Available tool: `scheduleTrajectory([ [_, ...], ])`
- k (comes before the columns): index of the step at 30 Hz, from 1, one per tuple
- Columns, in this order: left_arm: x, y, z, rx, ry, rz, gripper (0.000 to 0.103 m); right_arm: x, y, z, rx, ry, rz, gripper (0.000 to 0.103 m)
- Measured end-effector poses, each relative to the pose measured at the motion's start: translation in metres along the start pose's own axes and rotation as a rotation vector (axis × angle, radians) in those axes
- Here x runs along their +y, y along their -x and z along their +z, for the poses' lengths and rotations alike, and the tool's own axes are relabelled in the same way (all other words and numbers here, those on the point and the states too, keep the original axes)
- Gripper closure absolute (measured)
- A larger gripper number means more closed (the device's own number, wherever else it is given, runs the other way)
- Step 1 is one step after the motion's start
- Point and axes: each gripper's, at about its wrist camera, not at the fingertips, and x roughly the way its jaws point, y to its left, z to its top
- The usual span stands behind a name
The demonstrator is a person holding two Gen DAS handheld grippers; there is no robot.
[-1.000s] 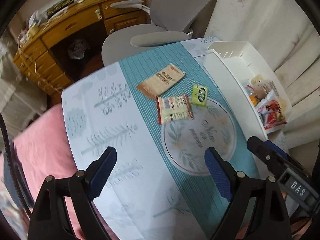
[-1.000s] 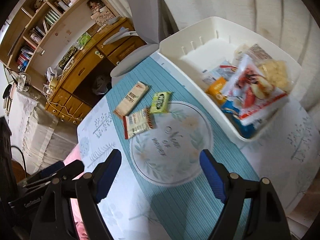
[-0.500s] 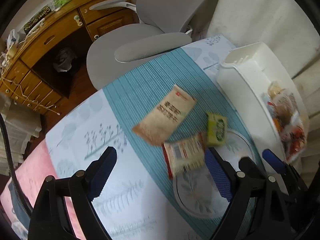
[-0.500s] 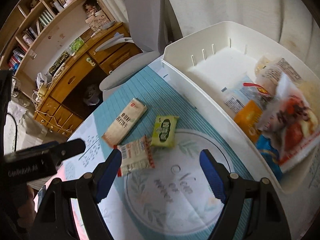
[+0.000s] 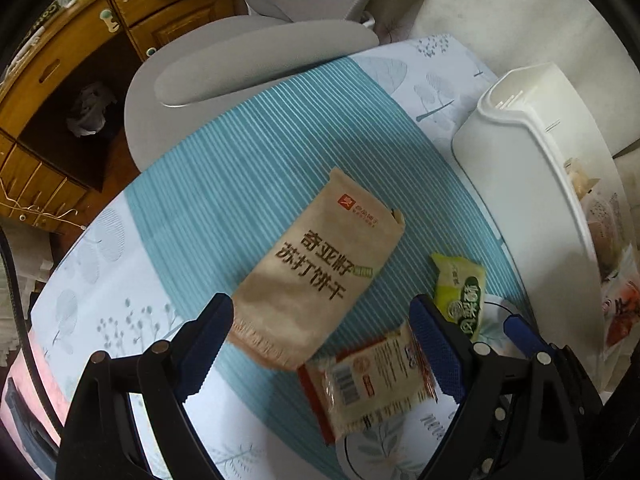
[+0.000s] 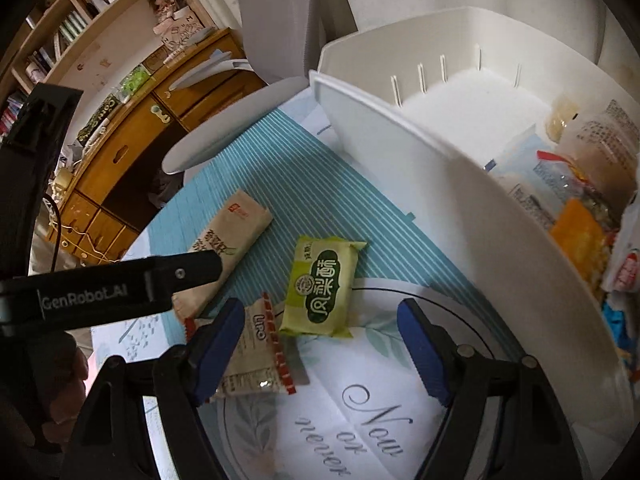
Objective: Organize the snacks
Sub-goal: 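Grasp the brown cracker packet with the left gripper while the right gripper grasps the green pineapple-cake packet, then lift both packets and carry them toward the white box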
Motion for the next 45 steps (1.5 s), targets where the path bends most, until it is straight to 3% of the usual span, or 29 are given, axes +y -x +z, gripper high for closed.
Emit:
scheduleTrajectory([
  [4, -0.003, -0.01, 0.007, 0.008, -0.004, 0.016, 0.014, 0.006, -0.009, 0.001, 0.007, 0.051, -0.042, 0.029],
  [7, -0.006, -0.015, 0.013, 0.011, -0.01, -0.004, 0.014, 0.006, -0.014, 0.001, 0.017, 0.064, -0.052, 0.034],
  [13, -0.011, -0.023, 0.021, 0.013, -0.042, 0.029, 0.014, 0.007, -0.019, -0.001, 0.032, 0.096, -0.066, 0.044],
  [16, -0.004, -0.03, 0.026, 0.028, -0.033, 0.046, 0.019, 0.011, -0.019, -0.001, 0.038, 0.118, -0.072, 0.048],
  [20, -0.004, -0.03, 0.023, 0.011, -0.043, 0.051, 0.023, 0.013, -0.019, -0.001, 0.036, 0.16, -0.09, 0.063],
  [27, -0.006, -0.025, 0.013, -0.01, -0.07, 0.091, 0.037, 0.014, -0.021, 0.002, 0.061, 0.198, -0.077, 0.065],
  [38, -0.008, -0.017, -0.01, 0.003, 0.014, 0.092, 0.044, 0.005, -0.01, -0.012, 0.148, 0.243, -0.061, 0.065],
  [45, -0.003, -0.01, -0.044, 0.049, 0.105, 0.084, 0.045, -0.004, 0.005, -0.027, 0.228, 0.249, -0.064, 0.066],
])
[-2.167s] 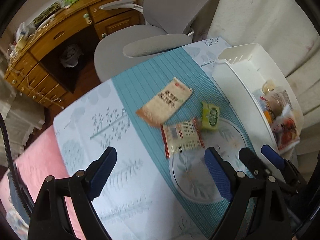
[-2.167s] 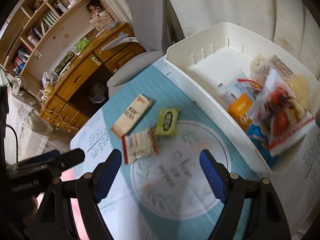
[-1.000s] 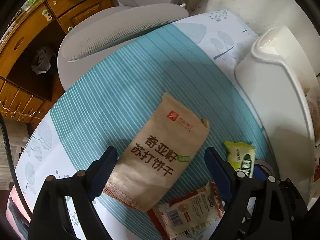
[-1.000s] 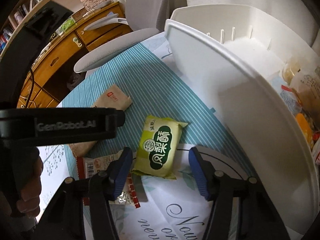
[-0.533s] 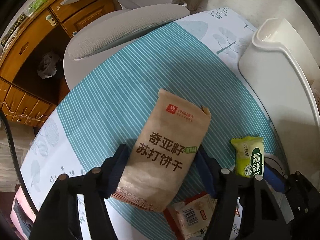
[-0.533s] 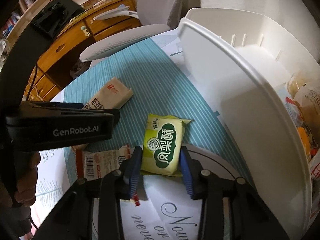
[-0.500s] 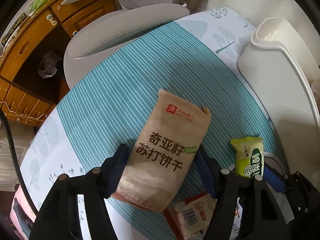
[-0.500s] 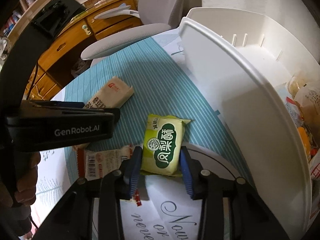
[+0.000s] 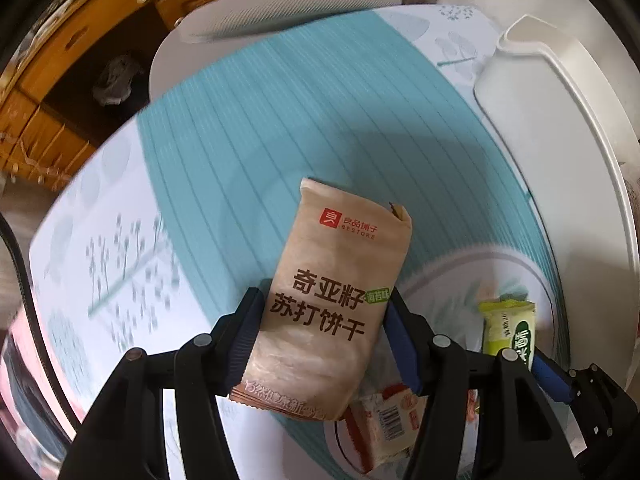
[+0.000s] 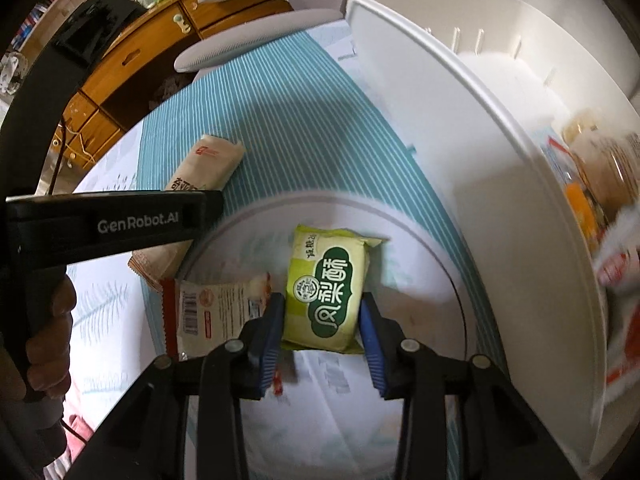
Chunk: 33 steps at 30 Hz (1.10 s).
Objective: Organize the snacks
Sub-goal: 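Lift both packets and carry them toward the white box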
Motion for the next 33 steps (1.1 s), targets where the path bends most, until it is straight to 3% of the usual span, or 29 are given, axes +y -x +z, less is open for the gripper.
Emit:
scheduleTrajectory([
  [15, 0.027, 0.033, -0.107, 0.038, 0.235, -0.083, 0.045, 0.002, 0.054, -0.053, 0.046, 0.055, 0.029, 0.066],
  [26, 0.008, 0.082, -0.176, -0.003, 0.289, -0.142, 0.045, 0.002, 0.119, -0.089, -0.05, 0.112, 0.086, 0.066],
  [33, -0.013, 0.109, -0.19, -0.044, 0.283, -0.143, 0.045, -0.013, 0.153, -0.104, -0.115, 0.113, 0.087, 0.066],
])
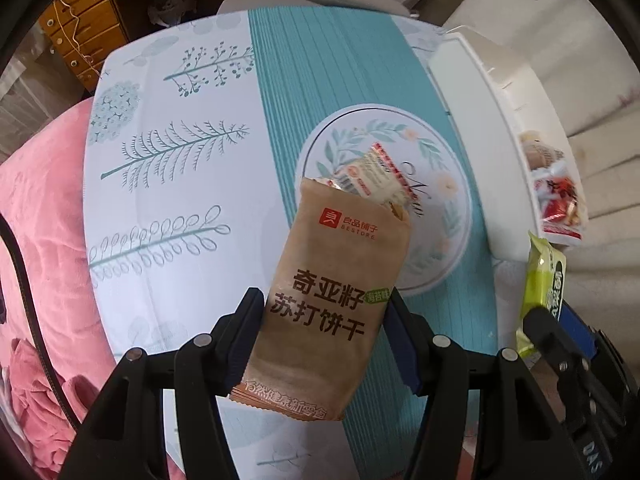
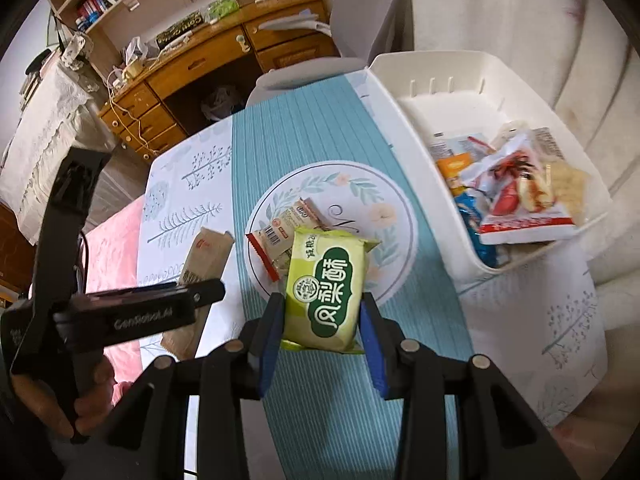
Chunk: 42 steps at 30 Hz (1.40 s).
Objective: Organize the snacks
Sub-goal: 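Lift both packets and carry them toward the white box, then lower both packets into the white box and open both grippers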
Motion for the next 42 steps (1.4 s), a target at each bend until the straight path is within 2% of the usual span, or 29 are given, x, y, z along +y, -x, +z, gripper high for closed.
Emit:
scheduleTrajectory([
  [9, -0.028, 0.039, -0.025, -0.066, 0.013, -0.041, 0.045, -0.025, 0.035, -0.005, -0.072, -0.008, 0.021, 0.066],
  [19, -0.073, 0.054, -0.032, -0.123, 0.064, -0.069, 0.045, -0.063, 0.058, 0.016, -0.113, 0.024, 0.088, 0.066],
  [28, -0.125, 0.053, -0.019, -0.165, 0.118, -0.087, 0.044, -0.108, 0.066, 0.041, -0.102, 0.094, 0.145, 0.066],
  [42, -0.22, 0.033, 0.021, -0.231, 0.129, -0.136, 0.044, -0.196, 0.066, 0.085, -0.096, 0.166, 0.139, 0.065],
])
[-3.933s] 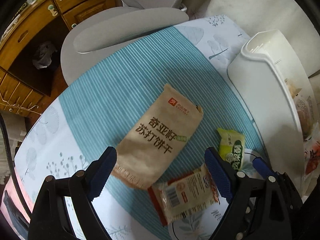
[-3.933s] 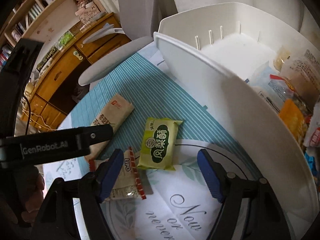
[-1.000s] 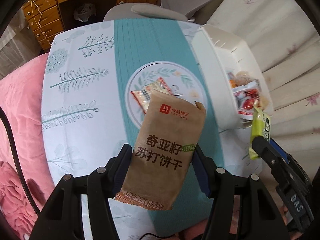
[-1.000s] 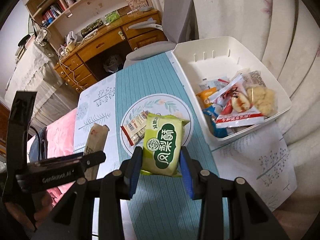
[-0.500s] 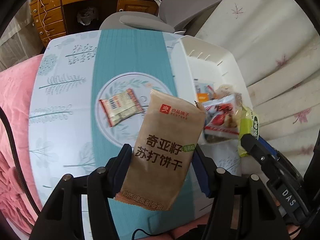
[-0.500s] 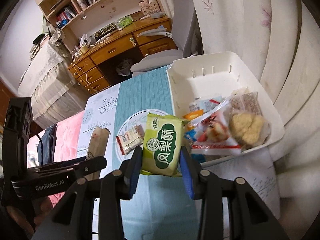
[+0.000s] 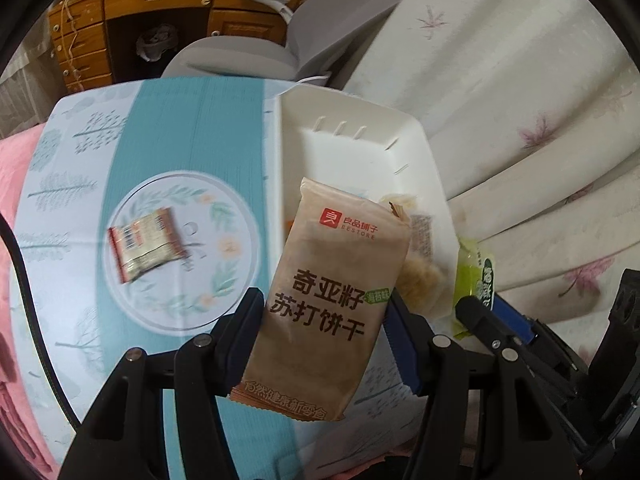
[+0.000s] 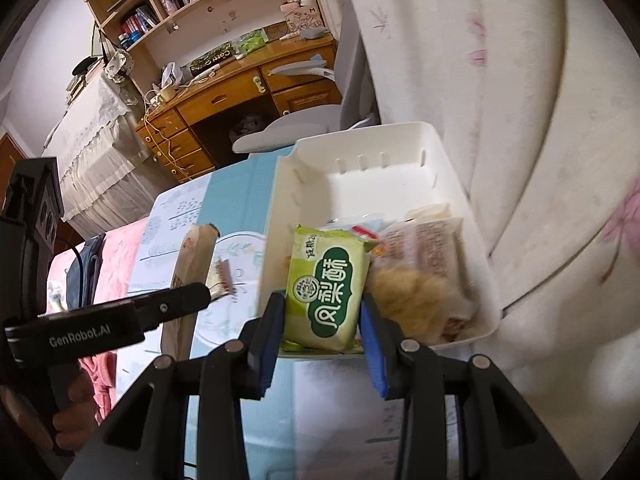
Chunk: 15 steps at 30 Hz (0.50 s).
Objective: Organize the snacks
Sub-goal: 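Lower both packets into the white box and open both grippers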
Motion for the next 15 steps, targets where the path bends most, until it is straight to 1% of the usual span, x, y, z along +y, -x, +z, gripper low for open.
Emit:
scheduleTrajectory([
  [8, -0.055, -0.018, 0.025, -0.036, -0.07, -0.022, 0.044, -0.041, 0.0, 0.01, 0.002, 0.007, -0.003, 0.065],
  [15, -0.084, -0.031, 0.044, -0.065, -0.113, -0.037, 0.044, -0.06, 0.001, 0.017, -0.007, 0.024, -0.026, 0.065],
])
